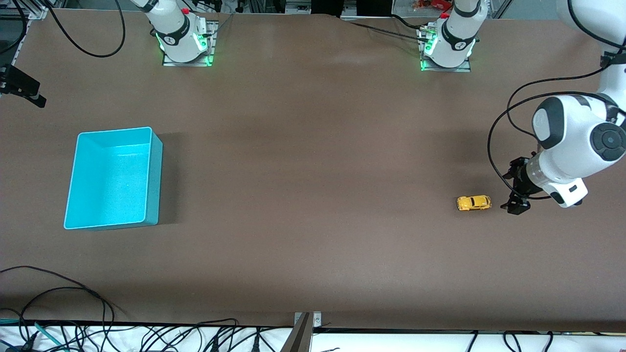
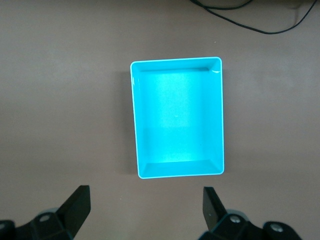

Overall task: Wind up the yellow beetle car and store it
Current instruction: 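Lower the left gripper over the yellow car and close on it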

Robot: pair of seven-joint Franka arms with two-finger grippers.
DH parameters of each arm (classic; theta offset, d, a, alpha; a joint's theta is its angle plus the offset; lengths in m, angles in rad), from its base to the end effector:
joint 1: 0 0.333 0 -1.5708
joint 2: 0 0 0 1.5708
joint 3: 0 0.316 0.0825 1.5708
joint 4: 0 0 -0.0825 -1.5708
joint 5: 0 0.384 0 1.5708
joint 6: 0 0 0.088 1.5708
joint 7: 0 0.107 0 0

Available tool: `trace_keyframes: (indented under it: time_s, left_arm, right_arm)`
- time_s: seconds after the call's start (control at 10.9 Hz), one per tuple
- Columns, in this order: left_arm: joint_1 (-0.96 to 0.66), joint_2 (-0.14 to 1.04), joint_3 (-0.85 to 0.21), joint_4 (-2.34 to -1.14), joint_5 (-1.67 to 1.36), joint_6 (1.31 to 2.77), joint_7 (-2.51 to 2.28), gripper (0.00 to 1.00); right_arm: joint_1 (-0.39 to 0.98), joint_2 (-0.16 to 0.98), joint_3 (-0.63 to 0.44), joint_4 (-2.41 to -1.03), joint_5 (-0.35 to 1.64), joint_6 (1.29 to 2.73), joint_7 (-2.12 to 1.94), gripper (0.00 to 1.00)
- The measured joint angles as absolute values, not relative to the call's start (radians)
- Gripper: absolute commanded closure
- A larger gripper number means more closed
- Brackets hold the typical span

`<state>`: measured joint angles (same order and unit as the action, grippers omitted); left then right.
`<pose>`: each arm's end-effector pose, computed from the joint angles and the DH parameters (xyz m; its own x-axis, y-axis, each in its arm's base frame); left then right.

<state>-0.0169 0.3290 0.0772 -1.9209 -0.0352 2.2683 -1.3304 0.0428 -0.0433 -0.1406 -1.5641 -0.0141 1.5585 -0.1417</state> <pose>0.6198 0.0342 0.3236 0.1614 0.9869 0.0022 0.9867 -0.1614 0.0196 0.5373 -0.0561 0.6500 0.9984 0.0437 0.0358 0.0432 -0.9990 0.0132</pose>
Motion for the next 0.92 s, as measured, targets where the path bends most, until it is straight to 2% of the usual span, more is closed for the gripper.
trace_keyframes:
  time_s: [0.55, 0.92]
  left_arm:
    - [-0.013, 0.345, 0.079, -2.127, -0.091, 2.553, -1.479, 0.00]
    - [-0.016, 0.401, 0.077, -2.137, -0.092, 2.648, -1.545, 0.00]
  right_arm:
    - [0.043, -0.043, -0.141, -1.564, -0.014, 1.559, -0.142, 0.00]
    - [0.043, -0.043, -0.141, -1.564, -0.014, 1.559, -0.142, 0.00]
